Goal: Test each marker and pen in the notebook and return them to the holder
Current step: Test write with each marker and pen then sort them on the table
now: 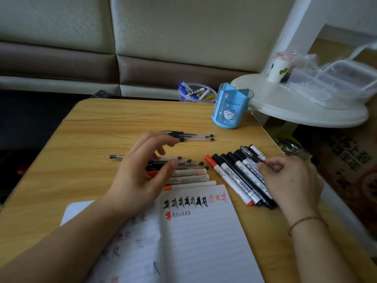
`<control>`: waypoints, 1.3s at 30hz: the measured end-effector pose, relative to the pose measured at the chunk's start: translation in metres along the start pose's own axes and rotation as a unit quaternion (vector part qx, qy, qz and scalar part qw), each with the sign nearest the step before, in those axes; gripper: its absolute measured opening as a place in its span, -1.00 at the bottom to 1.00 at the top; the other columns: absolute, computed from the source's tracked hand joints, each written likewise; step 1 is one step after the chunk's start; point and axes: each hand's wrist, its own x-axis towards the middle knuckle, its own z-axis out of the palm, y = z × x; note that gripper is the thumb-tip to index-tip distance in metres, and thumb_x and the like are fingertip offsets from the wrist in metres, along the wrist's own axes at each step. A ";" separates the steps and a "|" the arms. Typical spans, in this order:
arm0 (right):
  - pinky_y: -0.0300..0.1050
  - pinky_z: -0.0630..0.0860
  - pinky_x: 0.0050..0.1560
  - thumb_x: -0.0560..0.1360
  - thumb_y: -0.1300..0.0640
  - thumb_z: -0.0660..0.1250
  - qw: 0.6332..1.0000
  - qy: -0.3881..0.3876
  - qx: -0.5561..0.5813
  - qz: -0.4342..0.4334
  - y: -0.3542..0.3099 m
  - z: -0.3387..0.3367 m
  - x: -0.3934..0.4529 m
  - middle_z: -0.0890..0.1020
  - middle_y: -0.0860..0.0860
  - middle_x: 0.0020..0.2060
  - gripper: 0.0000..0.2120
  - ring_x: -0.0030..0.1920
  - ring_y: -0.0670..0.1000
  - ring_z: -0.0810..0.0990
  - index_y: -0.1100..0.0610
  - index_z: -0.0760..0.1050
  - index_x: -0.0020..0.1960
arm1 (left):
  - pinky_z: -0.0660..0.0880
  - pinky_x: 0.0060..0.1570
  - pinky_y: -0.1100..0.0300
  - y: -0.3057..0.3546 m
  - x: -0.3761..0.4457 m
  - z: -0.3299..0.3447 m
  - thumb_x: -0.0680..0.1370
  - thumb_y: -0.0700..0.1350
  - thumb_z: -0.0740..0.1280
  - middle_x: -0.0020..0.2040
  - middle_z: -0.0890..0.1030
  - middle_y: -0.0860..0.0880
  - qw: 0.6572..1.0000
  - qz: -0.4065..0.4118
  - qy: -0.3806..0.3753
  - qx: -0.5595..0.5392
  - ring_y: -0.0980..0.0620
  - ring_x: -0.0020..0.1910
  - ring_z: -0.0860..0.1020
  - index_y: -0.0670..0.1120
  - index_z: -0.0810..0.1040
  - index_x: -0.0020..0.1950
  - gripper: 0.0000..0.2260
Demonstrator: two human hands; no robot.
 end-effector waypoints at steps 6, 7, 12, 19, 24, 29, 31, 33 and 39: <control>0.07 0.46 0.04 0.41 -0.20 0.39 1.000 -0.019 0.021 0.006 -0.002 0.000 0.001 0.59 -0.18 -0.25 -0.82 0.00 0.11 0.55 -0.11 0.63 -0.15 | 0.47 -0.05 0.22 0.000 0.000 -0.001 0.54 -0.13 0.33 0.10 0.54 0.06 1.000 -0.016 0.018 -0.006 -0.02 -0.01 0.53 -0.09 0.53 0.19 -0.77; 0.09 0.48 0.05 0.41 -0.20 0.38 0.999 -0.016 0.029 0.008 -0.003 0.000 0.001 0.59 -0.18 -0.25 -0.82 0.00 0.11 0.55 -0.12 0.62 -0.14 | 0.48 -0.05 0.22 0.000 0.000 -0.001 0.54 -0.14 0.33 0.10 0.54 0.07 1.000 -0.020 0.023 -0.006 -0.01 -0.01 0.53 -0.07 0.53 0.19 -0.77; -0.02 0.45 -0.05 0.46 -0.05 0.38 0.995 -0.006 0.074 -0.060 -0.025 -0.012 0.001 0.59 -0.11 -0.16 -0.87 0.05 0.10 0.51 -0.06 0.62 -0.03 | 0.51 -0.05 0.14 -0.003 0.000 -0.002 0.53 -0.19 0.34 0.08 0.54 0.07 0.995 -0.059 0.084 0.014 0.01 -0.02 0.53 0.00 0.49 0.21 -0.73; -0.08 0.48 0.16 0.57 0.01 0.28 0.941 -0.188 0.000 -0.281 -0.101 0.024 0.043 0.55 -0.11 0.17 -0.76 0.26 -0.04 0.43 -0.09 0.54 0.22 | 0.52 -0.05 0.12 -0.004 0.000 -0.003 0.54 -0.17 0.32 0.07 0.51 0.12 0.990 -0.094 0.105 0.010 -0.01 0.00 0.52 -0.01 0.52 0.21 -0.76; 0.15 0.47 0.25 0.59 0.08 0.24 0.913 -0.272 -0.132 -0.273 -0.109 0.063 0.082 0.50 -0.04 0.26 -0.71 0.30 0.03 0.39 -0.15 0.51 0.26 | 0.48 -0.03 0.26 -0.001 0.001 -0.004 0.53 -0.22 0.33 0.07 0.53 0.13 0.994 -0.066 0.089 0.018 0.06 0.02 0.52 -0.04 0.55 0.17 -0.78; 0.09 0.54 0.09 0.50 -0.06 0.35 0.911 -0.214 -0.171 -0.309 -0.108 0.067 0.087 0.56 -0.08 0.09 -0.88 0.17 0.00 0.45 -0.21 0.60 0.02 | 0.46 -0.04 0.27 -0.004 0.002 -0.005 0.53 -0.21 0.33 0.06 0.54 0.09 0.992 -0.080 0.094 0.014 0.04 0.00 0.52 -0.08 0.58 0.15 -0.80; 0.02 0.55 0.05 0.52 -0.06 0.34 0.915 -0.212 -0.166 -0.300 -0.106 0.064 0.085 0.54 -0.05 0.08 -0.91 0.12 0.00 0.48 -0.18 0.58 0.01 | 0.47 -0.04 0.25 -0.004 0.002 -0.004 0.53 -0.21 0.33 0.06 0.54 0.09 0.992 -0.079 0.094 0.015 0.03 0.00 0.52 -0.08 0.58 0.15 -0.79; -0.03 0.55 -0.01 0.56 -0.03 0.29 0.926 -0.191 -0.153 -0.289 -0.104 0.058 0.081 0.55 -0.02 0.10 -0.90 0.12 0.02 0.52 -0.10 0.55 0.04 | 0.49 -0.03 0.19 -0.003 0.002 -0.004 0.52 -0.22 0.33 0.05 0.53 0.08 0.992 -0.074 0.097 0.017 0.03 0.00 0.52 -0.07 0.55 0.18 -0.76; -0.16 0.51 0.05 0.57 0.13 0.27 0.951 -0.071 0.034 -0.298 -0.084 0.011 0.044 0.58 -0.01 0.08 -0.85 0.12 -0.04 0.51 0.07 0.54 0.12 | 0.46 0.25 0.14 -0.001 0.003 -0.004 0.53 -0.19 0.39 0.25 0.49 -0.02 0.995 -0.036 0.075 0.058 0.05 0.25 0.48 -0.13 0.39 0.40 -0.55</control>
